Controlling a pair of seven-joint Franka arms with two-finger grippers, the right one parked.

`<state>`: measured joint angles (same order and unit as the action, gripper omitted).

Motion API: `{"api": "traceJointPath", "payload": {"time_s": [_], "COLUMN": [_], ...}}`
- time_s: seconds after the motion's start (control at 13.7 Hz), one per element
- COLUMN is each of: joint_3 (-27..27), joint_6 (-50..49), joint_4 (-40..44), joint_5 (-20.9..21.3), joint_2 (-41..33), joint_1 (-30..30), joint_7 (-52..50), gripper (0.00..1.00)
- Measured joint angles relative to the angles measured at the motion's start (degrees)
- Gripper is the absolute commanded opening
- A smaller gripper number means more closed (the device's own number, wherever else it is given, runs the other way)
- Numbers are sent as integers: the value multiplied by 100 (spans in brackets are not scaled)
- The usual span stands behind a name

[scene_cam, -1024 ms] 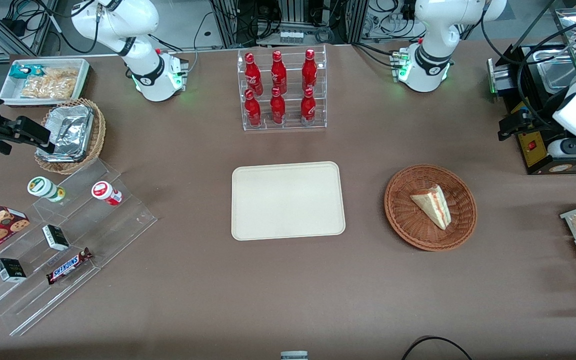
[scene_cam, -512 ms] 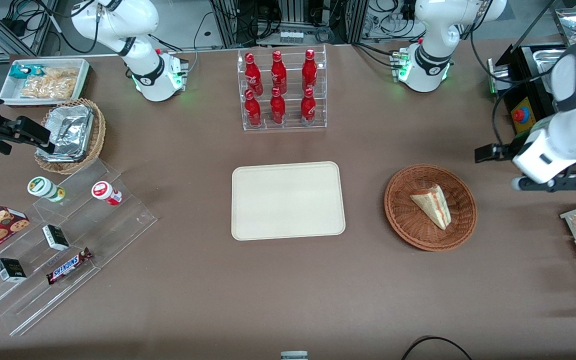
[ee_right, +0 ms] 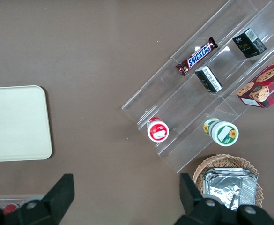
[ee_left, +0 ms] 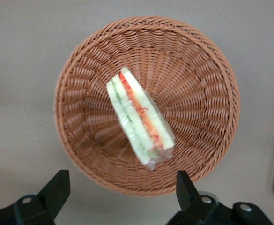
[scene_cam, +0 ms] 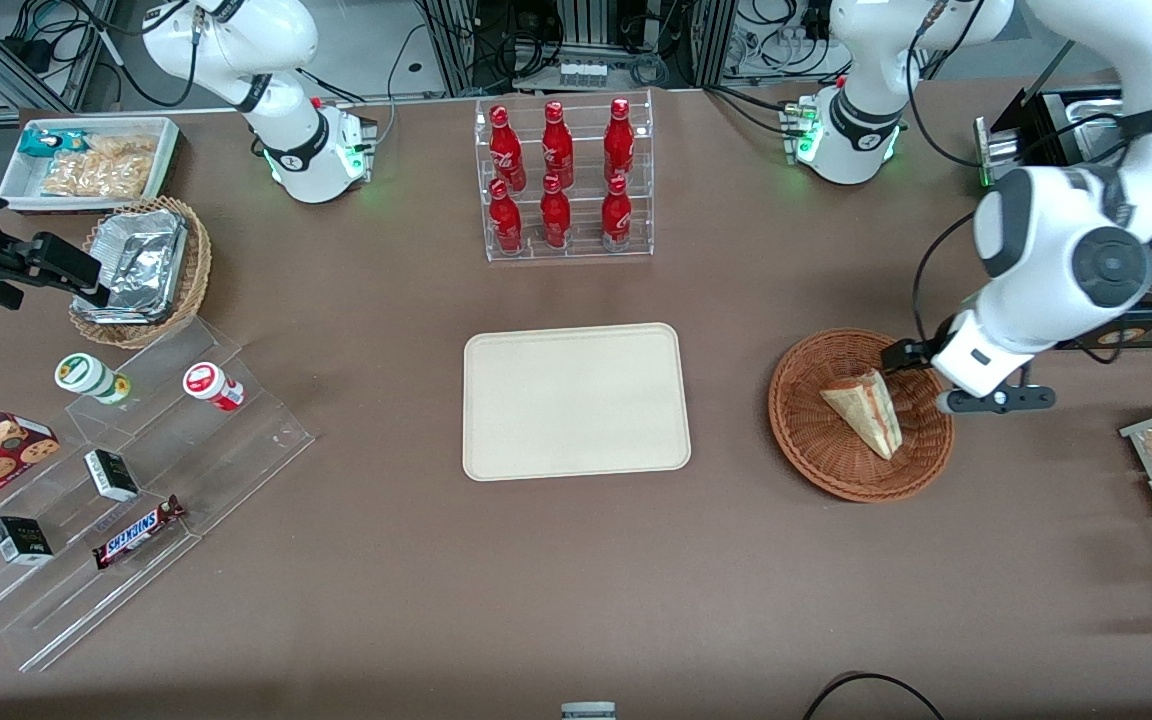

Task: Place sandwich from basket to tray
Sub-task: 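Lower the left gripper and close it on the wrapped sandwich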

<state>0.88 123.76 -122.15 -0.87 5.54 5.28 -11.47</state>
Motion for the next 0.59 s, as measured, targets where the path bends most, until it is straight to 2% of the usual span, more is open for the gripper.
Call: {"api": "traceJointPath", "payload": {"time_s": [0.22,0.59], "joint_3": [9,2], "joint_6": [661,1012], "joint_4": [-396,-499], "joint_5": [-1,-3], "joint_2": [18,247], "joint_1": [198,198], "joint_7": [-1314,-3114], "gripper": [100,100]}}
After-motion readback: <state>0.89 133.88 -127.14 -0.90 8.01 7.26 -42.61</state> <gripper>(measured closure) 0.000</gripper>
